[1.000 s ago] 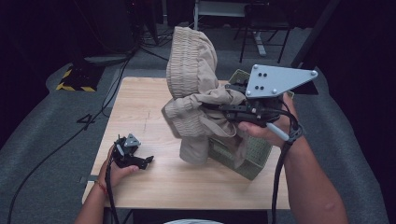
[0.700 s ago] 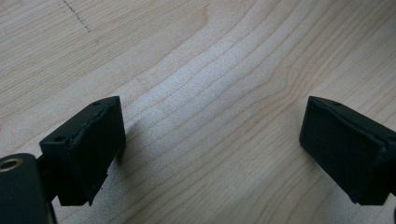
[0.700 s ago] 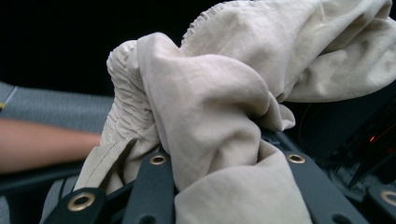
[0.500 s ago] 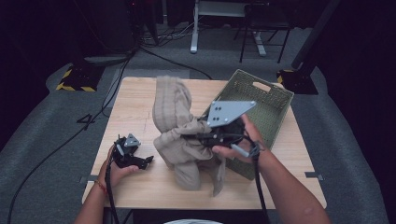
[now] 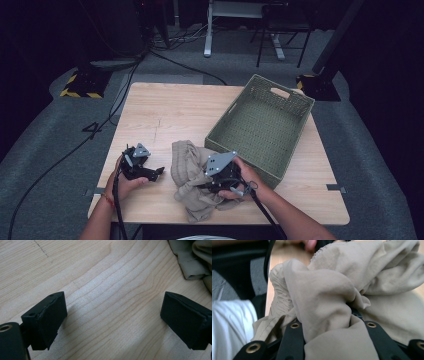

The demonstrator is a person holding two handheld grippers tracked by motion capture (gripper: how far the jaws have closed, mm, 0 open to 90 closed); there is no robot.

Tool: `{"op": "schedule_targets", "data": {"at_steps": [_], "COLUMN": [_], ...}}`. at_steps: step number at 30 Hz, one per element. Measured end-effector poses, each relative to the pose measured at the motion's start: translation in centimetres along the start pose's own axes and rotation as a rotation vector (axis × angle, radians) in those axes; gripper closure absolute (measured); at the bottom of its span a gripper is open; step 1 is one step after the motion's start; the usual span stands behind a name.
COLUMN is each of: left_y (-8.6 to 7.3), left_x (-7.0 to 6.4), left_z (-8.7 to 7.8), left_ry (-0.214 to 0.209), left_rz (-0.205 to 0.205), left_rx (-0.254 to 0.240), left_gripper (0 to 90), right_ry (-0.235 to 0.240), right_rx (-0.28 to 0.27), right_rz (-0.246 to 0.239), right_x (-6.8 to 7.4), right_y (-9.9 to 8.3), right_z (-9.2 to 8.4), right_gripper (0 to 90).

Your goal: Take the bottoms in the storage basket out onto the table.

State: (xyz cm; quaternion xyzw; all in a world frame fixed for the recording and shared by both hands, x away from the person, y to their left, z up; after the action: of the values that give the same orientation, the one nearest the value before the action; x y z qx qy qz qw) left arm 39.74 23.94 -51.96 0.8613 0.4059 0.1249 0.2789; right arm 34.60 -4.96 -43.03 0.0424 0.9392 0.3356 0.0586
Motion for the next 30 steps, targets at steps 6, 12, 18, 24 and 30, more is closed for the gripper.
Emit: {"op": "schedule_targets", "data": {"at_steps": [6, 12, 18, 24, 30], "left_y": [0.0, 0.0, 0.0, 0.0, 0.0], "left_x": [0.0, 0.0, 0.0, 0.0, -0.1], "left_z": [0.0, 0.0, 0.0, 0.0, 0.0], "left_ry": [-0.002, -0.001, -0.001, 0.002, 0.003], "left_rz": [-0.001, 0.001, -0.004, -0.003, -0.003], "left_rx": [0.0, 0.001, 0.0, 0.001, 0.0], "left_gripper": [7.5, 7.6, 7.6, 7.6, 7.5], "right_ry": [0.017, 0.032, 0.048, -0.003, -0.102], "right_rx": [0.027, 0.075, 0.103, 0.099, -0.014], "right_rz": [0.015, 0.028, 0.046, 0.054, 0.08], "right_x": [-0.1, -0.4, -0.4, -0.7, -1.1], "right_y": [-1.2, -2.6, -3.9, -4.2, -3.3], "right_z": [1.6, 2.8, 2.6, 1.9, -1.3], "right_gripper": [67.4, 66.3, 64.6, 41.1, 22.5]}}
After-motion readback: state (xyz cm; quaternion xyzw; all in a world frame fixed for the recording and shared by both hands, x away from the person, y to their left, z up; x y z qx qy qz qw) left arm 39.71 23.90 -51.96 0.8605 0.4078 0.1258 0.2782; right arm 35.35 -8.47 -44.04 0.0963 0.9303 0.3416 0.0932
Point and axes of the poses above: each handheld gripper's, and its own axes: z roughly forward along the jaws, y roughly out of its top, x roughly to its left, the point moved 2 cm from there along z, roughly forward along the jaws, and after that the axes turned 7 degrees about x, right-handed, at the moved point
